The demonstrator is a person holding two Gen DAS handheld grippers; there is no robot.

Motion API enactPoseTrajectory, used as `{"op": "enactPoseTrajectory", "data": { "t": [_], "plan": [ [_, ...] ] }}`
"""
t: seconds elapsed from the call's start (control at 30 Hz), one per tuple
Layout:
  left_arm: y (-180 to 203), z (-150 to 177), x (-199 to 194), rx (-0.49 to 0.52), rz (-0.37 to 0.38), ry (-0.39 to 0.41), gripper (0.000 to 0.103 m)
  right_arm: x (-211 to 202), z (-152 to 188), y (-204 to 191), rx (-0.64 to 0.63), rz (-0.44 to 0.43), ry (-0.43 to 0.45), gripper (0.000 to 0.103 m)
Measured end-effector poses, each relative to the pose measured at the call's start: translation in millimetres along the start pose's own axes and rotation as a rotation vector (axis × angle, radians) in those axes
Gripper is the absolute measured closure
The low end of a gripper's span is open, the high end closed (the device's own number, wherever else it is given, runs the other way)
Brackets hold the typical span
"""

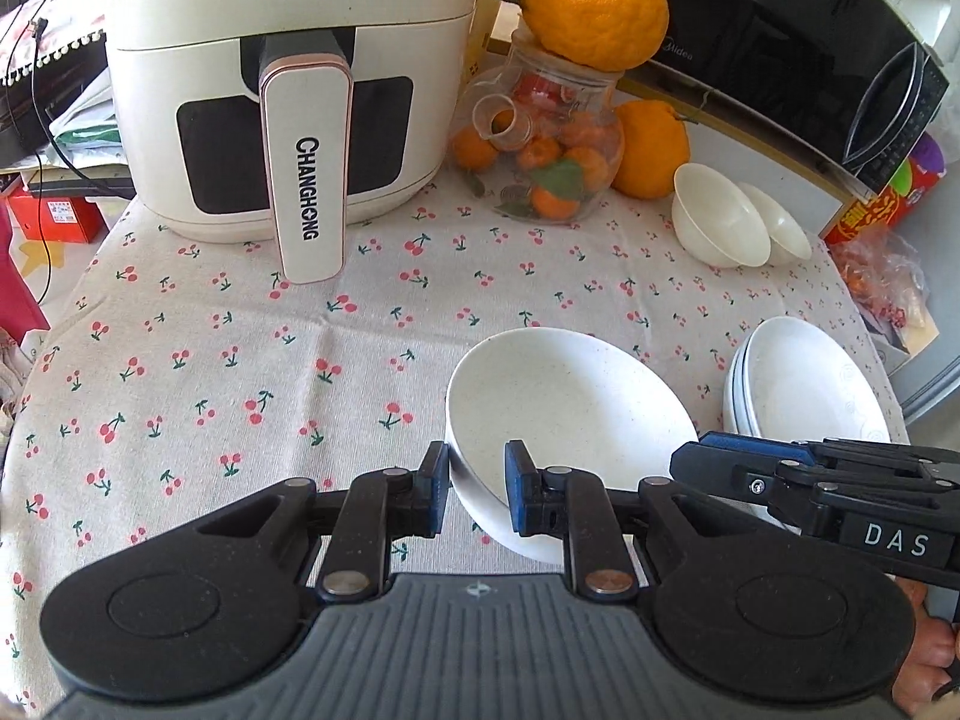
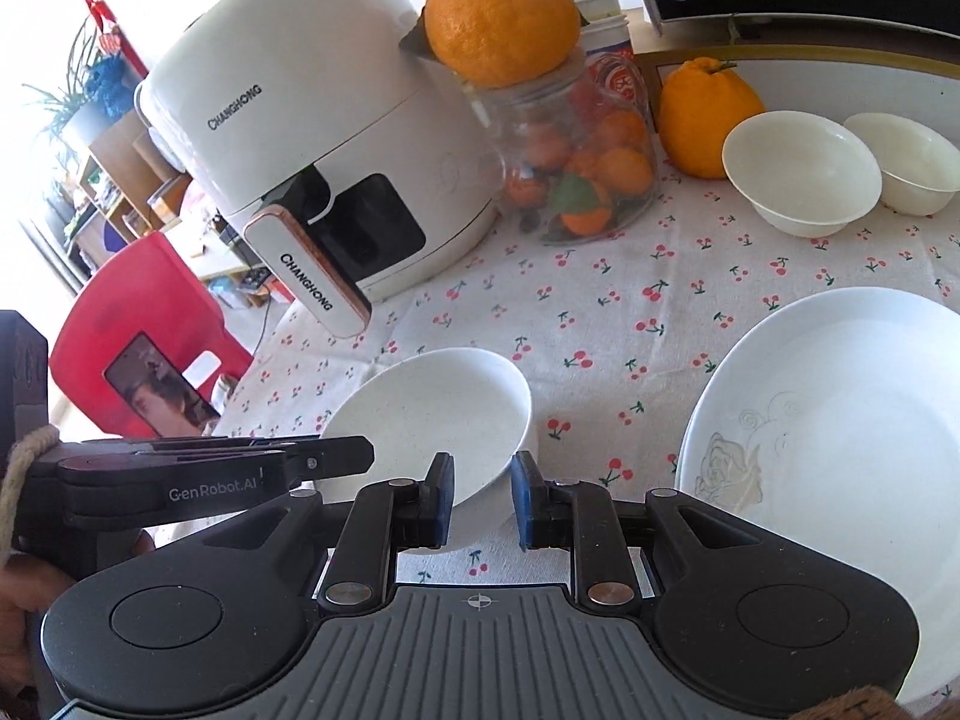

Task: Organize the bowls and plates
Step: 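Lift the white bowl with both grippers and carry it beside the plate stack, then lower the bowl onto the tablecloth and open both grippers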

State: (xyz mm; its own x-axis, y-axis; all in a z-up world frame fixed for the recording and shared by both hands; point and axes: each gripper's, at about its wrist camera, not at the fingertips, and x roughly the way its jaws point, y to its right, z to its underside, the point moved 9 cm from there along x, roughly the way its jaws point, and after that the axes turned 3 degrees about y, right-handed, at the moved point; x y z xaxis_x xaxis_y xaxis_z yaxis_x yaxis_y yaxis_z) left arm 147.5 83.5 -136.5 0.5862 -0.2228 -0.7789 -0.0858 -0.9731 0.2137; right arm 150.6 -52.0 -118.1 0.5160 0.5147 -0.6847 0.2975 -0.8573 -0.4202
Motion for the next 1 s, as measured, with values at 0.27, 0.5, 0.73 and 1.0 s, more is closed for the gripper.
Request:
{"op": "enactPoseTrajectory", "data": {
  "t": [0.27, 0.5, 0.73, 1.0],
  "plan": [
    [-4.4, 7.4, 3.1, -0.015, -0.002, -0.048, 0.079, 6.9, 8.8, -5.4, -0.024, 0.007, -0.028, 0.08],
    [-4.7, -2.2, -2.2, -0.03, -0.009, -0.026, 0.054, 1.6, -0.2, 0.7, 0.012, 0.024, -0.001, 0.062],
    [-2.8, -17.9, -13.0, -0.046, -0.022, 0.025, 0.033, -21.5, -21.6, 11.6, 0.029, 0.054, 0.079, 0.034],
    [11.7, -33.4, -23.6, -0.053, -0.027, 0.089, 0.017, -57.7, -36.1, 21.0, 0.022, 0.084, 0.162, 0.014]
  ]
}}
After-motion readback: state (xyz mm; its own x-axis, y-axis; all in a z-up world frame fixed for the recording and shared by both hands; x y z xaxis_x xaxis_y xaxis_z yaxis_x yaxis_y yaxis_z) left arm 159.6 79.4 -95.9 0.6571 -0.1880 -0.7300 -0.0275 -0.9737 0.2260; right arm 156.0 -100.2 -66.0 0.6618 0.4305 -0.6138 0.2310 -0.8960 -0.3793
